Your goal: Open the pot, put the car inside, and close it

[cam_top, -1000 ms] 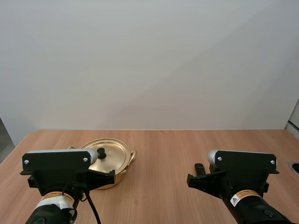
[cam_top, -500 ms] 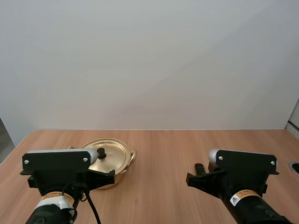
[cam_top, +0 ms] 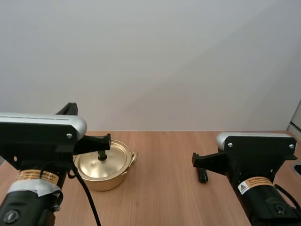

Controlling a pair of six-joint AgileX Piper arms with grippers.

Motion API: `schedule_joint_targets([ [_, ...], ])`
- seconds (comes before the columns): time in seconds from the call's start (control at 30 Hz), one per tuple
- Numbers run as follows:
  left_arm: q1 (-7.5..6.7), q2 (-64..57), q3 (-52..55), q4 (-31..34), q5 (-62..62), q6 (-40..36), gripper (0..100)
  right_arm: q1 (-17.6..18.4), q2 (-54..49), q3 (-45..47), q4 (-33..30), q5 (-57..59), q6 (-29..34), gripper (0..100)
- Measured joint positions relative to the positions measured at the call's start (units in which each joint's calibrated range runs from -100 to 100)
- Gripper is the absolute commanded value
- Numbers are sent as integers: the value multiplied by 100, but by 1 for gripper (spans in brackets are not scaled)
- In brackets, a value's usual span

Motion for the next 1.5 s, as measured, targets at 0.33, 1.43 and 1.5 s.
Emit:
schedule_joint_targets([
  [0.33, 0, 0, -1038, -10, 1558, 47, 0, 0, 0, -1263, 346, -1741, -40, 0],
  [1.43, 0, 4562, -4801, -1476, 7454, 2371, 0, 0, 0, -1932, 1059, 3570, -1599, 0],
  [1.5, 0, 4920, -5173, -1442, 7944, 2435, 0, 10, 0, -1932, 1059, 3570, -1599, 0],
])
